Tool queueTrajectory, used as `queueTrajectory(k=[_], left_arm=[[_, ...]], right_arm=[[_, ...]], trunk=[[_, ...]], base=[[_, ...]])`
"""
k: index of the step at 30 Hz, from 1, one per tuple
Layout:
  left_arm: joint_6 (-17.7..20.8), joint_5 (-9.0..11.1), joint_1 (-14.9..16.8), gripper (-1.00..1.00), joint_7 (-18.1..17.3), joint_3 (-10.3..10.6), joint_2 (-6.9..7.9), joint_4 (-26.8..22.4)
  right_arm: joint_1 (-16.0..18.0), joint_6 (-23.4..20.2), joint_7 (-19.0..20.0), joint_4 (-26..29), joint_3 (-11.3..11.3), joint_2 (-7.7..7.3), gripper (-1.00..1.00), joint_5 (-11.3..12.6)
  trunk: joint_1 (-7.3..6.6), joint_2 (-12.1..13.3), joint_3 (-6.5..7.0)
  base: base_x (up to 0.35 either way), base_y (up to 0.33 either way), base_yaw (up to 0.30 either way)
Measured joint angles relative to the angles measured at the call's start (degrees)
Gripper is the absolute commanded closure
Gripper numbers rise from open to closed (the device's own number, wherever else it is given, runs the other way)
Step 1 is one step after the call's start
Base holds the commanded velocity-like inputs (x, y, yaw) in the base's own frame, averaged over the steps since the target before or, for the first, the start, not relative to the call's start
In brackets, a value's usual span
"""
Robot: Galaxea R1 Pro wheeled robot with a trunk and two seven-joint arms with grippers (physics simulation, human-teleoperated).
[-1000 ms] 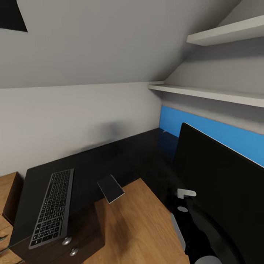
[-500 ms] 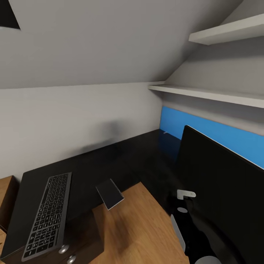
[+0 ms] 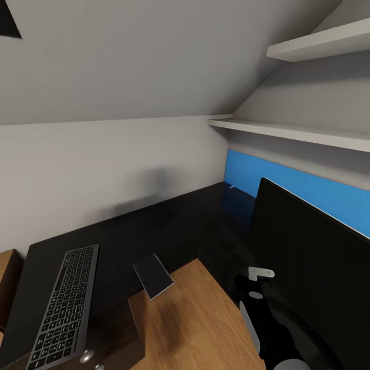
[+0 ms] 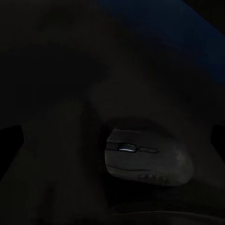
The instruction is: In the bedroom, organize the workspace by keeping the computer under the desk, ensuring the monitor is on the desk, placing the keyboard on the desk next to the monitor, placing the mouse on the desk next to the keyboard, moving the folder from the swivel chair onto the desk next to the mouse, stacking the notebook on top of the folder with the pen on top of the notebook, and positioning the swivel chair next to the desk.
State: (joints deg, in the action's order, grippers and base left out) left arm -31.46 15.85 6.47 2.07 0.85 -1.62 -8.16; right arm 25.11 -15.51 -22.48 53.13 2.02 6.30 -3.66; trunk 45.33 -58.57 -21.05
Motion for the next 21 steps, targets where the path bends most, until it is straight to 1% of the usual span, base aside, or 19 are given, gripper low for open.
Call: queueTrajectory(k=[13, 21], left_arm=[[0.06, 0.16, 0.0, -1.0, 0.38, -0.21, -0.03, -0.03], [0.03, 0.17, 0.0, -1.0, 0.4, -0.24, -0.04, -0.03]], right_arm=[[0.0, -0.01, -0.03, -0.35, 0.03, -0.09, -1.0, 0.0], [0.0, -0.02, -0.08, -1.52, 0.35, -0.11, -1.0, 0.01]], trunk=[[0.0, 0.0, 0.0], [0.0, 0.0, 0.0]], base=[[0.001, 0.0, 0.0], [0.0, 0.0, 0.0]])
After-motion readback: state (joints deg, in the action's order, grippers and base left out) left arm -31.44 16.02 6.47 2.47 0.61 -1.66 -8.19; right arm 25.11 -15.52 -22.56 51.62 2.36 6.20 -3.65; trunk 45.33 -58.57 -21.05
